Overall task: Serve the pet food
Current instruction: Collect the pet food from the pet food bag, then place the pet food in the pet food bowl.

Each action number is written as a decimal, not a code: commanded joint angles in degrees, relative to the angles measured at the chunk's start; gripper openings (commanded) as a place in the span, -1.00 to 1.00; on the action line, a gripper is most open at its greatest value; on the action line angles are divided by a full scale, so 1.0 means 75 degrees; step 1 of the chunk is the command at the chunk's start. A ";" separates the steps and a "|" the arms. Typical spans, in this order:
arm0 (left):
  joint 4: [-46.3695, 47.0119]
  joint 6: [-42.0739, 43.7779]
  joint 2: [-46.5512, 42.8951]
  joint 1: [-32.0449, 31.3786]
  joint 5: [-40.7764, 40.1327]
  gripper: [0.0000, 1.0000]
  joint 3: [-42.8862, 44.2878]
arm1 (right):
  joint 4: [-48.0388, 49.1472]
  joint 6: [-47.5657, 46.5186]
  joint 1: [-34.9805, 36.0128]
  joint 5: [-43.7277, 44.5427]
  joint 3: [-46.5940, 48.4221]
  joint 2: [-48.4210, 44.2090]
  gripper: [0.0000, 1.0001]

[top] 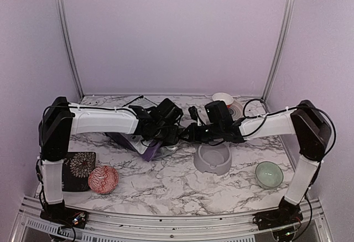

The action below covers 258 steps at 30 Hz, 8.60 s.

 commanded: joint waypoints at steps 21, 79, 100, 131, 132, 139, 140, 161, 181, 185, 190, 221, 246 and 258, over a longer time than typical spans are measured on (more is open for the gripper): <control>0.0869 0.0282 -0.0617 0.0034 -0.0008 -1.00 0.0455 | -0.1894 -0.0126 0.0689 0.1347 0.0969 0.0608 -1.00; 0.0745 -0.0203 -0.0269 0.0209 0.0633 -1.00 0.0788 | -0.2305 -0.0791 0.0610 0.3813 0.1590 0.0814 -1.00; 0.0878 -0.0343 -0.0343 0.0186 0.0622 -1.00 0.0375 | -0.1190 -0.0024 0.0552 0.2423 0.0891 0.0956 -1.00; 0.1045 -0.0250 -0.0836 0.0233 0.0649 -1.00 -0.0347 | 0.0330 0.1072 0.0511 0.0683 0.0331 0.1101 -1.00; 0.1060 -0.0228 -0.0852 0.0233 0.0656 -1.00 -0.0371 | 0.0441 0.1127 0.0490 0.0589 0.0257 0.1084 -1.00; 0.1078 -0.0137 -0.1004 0.0253 0.0687 -1.00 -0.0494 | 0.1135 0.1667 0.0421 0.0134 -0.0105 0.1055 -1.00; 0.1075 -0.0134 -0.1027 0.0270 0.0700 -1.00 -0.0516 | 0.1202 0.1721 0.0420 0.0114 -0.0147 0.1031 -1.00; 0.1149 -0.0124 -0.1181 0.0315 0.0732 -1.00 -0.0596 | 0.2505 0.2104 0.0175 -0.0242 -0.1241 0.0329 -1.00; 0.1230 -0.0121 -0.1305 0.0385 0.0496 -1.00 -0.0655 | 0.2788 0.1977 0.0092 -0.0327 -0.1699 -0.0329 -1.00; 0.1267 -0.0079 -0.1306 0.0408 0.0472 -1.00 -0.0656 | 0.2834 0.1955 0.0078 -0.0336 -0.1772 -0.0417 -1.00; 0.1286 -0.0015 -0.1305 0.0506 0.0456 -1.00 -0.0652 | 0.2836 0.1901 0.0068 -0.0336 -0.1799 -0.0479 -1.00; 0.1359 0.0105 -0.1630 0.0840 0.0551 -1.00 -0.0739 | 0.4117 0.2082 -0.0415 -0.1306 -0.2304 -0.0779 -1.00; 0.1361 0.0134 -0.1961 0.0971 0.0759 -1.00 -0.0762 | 0.6210 0.2548 -0.1454 -0.3933 -0.3089 -0.0846 -1.00; 0.1362 0.0068 -0.1961 0.0971 0.0795 -1.00 -0.0797 | 0.9049 0.4456 -0.1748 -0.4538 -0.3320 -0.0586 -1.00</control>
